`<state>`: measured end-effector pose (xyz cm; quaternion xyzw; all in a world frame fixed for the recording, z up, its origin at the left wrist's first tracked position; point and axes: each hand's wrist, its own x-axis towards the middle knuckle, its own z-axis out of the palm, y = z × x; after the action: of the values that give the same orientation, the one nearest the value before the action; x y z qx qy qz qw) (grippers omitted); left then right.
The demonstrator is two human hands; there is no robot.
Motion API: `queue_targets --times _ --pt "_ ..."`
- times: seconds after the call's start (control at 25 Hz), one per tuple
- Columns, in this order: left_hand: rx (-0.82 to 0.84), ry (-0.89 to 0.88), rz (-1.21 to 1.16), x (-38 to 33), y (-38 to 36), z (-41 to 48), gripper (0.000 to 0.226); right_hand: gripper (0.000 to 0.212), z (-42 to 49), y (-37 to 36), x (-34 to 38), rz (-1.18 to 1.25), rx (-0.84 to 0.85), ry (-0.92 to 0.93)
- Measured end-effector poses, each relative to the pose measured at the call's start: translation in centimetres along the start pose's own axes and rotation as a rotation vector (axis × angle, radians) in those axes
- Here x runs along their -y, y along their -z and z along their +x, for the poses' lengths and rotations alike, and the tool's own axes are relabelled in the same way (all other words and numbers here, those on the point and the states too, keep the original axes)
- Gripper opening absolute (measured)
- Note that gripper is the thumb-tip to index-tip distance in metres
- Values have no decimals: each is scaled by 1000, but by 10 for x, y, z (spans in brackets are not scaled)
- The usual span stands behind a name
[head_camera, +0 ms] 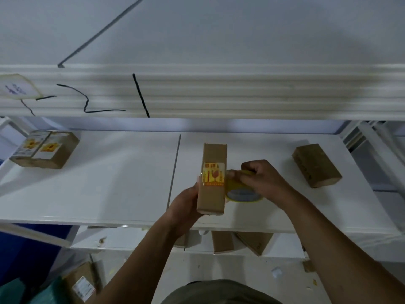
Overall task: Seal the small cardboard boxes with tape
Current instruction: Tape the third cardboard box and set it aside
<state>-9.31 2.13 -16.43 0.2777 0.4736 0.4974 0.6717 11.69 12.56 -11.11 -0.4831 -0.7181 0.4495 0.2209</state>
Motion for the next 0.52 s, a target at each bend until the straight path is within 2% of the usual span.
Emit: queue_targets --times 0.08,0.12,0.24,0.28,0.36,0.44,0.52 --pt "-198 -80 172 -4 7 3 40 63 -1 -6 -1 -28 -17 -28" --pt "-215 -110 211 -8 8 4 44 65 -1 -11 -1 -66 -43 -37" --pt "-97 -44 303 -19 5 5 61 61 -1 -30 5 -260 -134 15" --pt "-106 -61 338 -18 5 8 69 58 0 -33 7 -289 -137 30" --pt "-249 -172 351 -15 9 12 74 59 0 -30 9 -171 -39 44" --pt "-354 -270 302 -18 19 15 56 53 -4 -22 9 49 132 75" --pt "-376 -287 286 -18 33 14 48 50 -7 -17 8 174 192 119"
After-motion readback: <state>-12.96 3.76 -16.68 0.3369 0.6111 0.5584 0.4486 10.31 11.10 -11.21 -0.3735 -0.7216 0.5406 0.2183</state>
